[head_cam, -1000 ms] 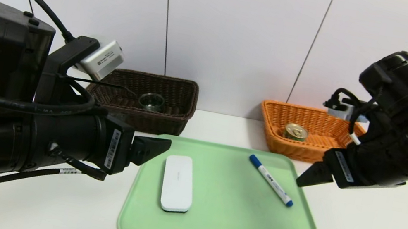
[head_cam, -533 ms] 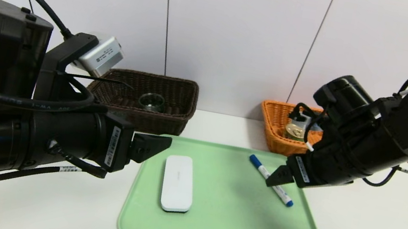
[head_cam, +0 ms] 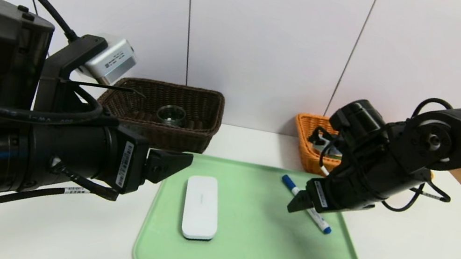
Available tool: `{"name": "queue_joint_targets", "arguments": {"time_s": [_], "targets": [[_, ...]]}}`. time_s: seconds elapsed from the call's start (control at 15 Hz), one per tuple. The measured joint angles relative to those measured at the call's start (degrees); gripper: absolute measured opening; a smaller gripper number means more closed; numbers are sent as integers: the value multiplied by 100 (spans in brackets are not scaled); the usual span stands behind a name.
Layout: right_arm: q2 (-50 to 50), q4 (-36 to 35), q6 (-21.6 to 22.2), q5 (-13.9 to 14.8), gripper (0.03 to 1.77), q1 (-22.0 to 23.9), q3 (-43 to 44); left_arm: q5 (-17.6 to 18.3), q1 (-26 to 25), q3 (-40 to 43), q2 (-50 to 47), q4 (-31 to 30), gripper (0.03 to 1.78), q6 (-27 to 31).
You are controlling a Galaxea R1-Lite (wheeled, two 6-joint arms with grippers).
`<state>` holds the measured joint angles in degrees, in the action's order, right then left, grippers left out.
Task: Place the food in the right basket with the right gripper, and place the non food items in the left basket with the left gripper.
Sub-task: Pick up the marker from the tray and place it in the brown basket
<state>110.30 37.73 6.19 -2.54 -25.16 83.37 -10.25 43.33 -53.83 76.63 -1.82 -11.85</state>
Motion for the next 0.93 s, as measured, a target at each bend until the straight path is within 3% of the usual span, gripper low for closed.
{"name": "queue_joint_targets", "arguments": {"time_s": [0.53,0.93], "targets": [[412,-419,-9,67,170,-13,4,-5,0,22,-9,0,169,-11],[580,-433,-16,385,170,-52,6,-5,0,30,-9,0,169,-83]]}}
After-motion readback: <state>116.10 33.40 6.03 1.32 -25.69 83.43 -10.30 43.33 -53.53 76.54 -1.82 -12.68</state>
